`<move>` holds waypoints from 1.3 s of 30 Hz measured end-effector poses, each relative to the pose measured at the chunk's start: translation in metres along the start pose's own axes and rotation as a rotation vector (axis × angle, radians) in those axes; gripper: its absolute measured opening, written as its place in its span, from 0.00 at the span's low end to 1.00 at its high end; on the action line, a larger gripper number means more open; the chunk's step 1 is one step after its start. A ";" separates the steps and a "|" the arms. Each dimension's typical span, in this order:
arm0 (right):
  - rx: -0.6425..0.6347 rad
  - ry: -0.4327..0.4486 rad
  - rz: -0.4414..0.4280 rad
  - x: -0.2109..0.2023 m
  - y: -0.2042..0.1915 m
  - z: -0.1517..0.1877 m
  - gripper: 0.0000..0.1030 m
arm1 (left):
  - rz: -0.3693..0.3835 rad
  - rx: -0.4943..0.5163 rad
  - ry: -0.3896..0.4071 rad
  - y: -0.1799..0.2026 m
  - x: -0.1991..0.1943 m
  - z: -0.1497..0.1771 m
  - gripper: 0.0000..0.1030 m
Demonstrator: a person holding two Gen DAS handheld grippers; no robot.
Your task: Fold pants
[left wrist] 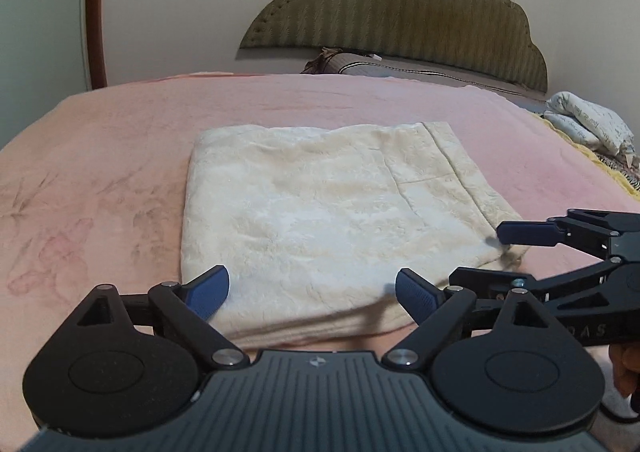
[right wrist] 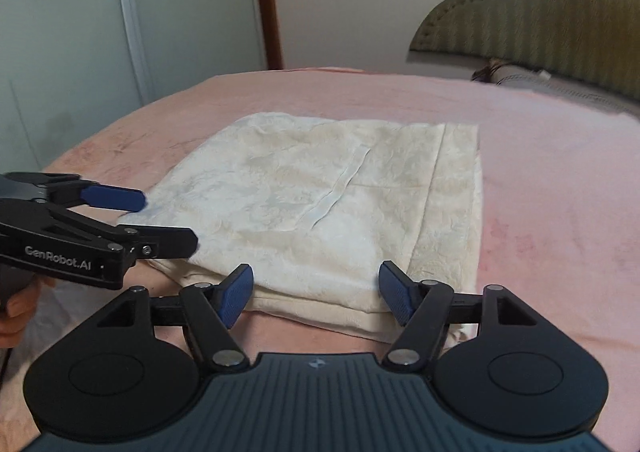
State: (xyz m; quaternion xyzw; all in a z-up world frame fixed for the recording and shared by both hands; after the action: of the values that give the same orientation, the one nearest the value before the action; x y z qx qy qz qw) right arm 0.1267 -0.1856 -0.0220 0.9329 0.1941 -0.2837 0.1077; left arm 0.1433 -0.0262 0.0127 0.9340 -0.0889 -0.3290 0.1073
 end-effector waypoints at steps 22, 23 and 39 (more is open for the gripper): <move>0.054 -0.054 0.079 -0.054 -0.055 0.031 0.99 | -0.118 -0.106 -0.026 -0.023 -0.033 0.058 0.91; 0.067 -0.050 0.074 -0.052 -0.054 0.033 0.99 | -0.124 -0.105 -0.019 -0.024 -0.032 0.060 0.91; 0.169 -0.096 0.107 -0.028 -0.046 0.047 1.00 | -0.147 -0.045 0.008 -0.023 -0.027 0.064 1.00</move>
State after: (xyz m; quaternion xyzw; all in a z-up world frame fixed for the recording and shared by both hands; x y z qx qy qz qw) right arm 0.0624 -0.1668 -0.0486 0.9330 0.1139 -0.3371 0.0531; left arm 0.0842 -0.0068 -0.0258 0.9367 -0.0121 -0.3340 0.1042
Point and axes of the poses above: each gripper's, at about its wrist camera, not at the fingertips, and x roughly the way its jaws point, y to its right, z to its underside, the point moved 8 cm from there along x, roughly the way its jaws point, and after that the axes turned 13 degrees about -x, right-handed, at the moved point
